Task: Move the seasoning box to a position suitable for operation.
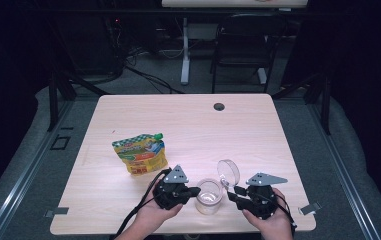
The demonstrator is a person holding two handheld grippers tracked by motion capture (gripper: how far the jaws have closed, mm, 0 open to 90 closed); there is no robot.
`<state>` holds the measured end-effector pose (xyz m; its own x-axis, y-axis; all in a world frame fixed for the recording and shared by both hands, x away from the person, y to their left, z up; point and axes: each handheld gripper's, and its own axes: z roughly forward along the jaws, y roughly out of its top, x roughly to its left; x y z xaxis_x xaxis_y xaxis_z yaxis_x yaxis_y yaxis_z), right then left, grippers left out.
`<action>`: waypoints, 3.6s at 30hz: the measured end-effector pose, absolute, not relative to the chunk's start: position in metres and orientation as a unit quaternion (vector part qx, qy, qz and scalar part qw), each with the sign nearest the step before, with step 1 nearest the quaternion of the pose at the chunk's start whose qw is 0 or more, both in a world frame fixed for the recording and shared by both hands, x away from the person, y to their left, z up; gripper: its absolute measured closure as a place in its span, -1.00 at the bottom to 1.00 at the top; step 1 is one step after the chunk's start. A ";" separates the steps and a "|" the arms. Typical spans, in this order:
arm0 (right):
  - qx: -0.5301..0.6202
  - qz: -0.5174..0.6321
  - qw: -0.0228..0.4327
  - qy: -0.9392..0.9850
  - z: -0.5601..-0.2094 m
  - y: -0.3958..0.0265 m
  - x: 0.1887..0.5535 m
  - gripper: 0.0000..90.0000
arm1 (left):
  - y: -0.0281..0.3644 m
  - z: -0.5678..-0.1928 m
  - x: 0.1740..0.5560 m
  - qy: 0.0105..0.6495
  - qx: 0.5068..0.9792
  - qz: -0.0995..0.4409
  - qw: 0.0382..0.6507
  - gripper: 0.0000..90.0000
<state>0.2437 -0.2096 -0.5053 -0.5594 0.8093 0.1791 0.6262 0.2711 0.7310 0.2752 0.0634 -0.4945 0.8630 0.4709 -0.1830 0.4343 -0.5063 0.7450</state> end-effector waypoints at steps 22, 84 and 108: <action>0.485 0.375 0.117 0.781 -0.532 -0.213 0.269 0.52 | 0.134 -0.505 0.275 0.316 0.856 0.044 0.407 0.97; 0.500 0.407 0.098 0.758 -0.540 -0.226 0.281 0.57 | 0.256 -0.513 0.302 0.457 0.784 0.110 0.406 0.47; 0.514 0.400 0.094 0.753 -0.544 -0.237 0.274 0.55 | 0.266 -0.500 0.340 0.448 0.787 0.098 0.414 0.22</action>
<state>0.2743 -0.2373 -0.5439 -0.4543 0.8489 0.2702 0.6989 0.1515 0.6990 0.3401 0.2658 -0.4998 0.5800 0.7852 -0.2168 0.6234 -0.2566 0.7386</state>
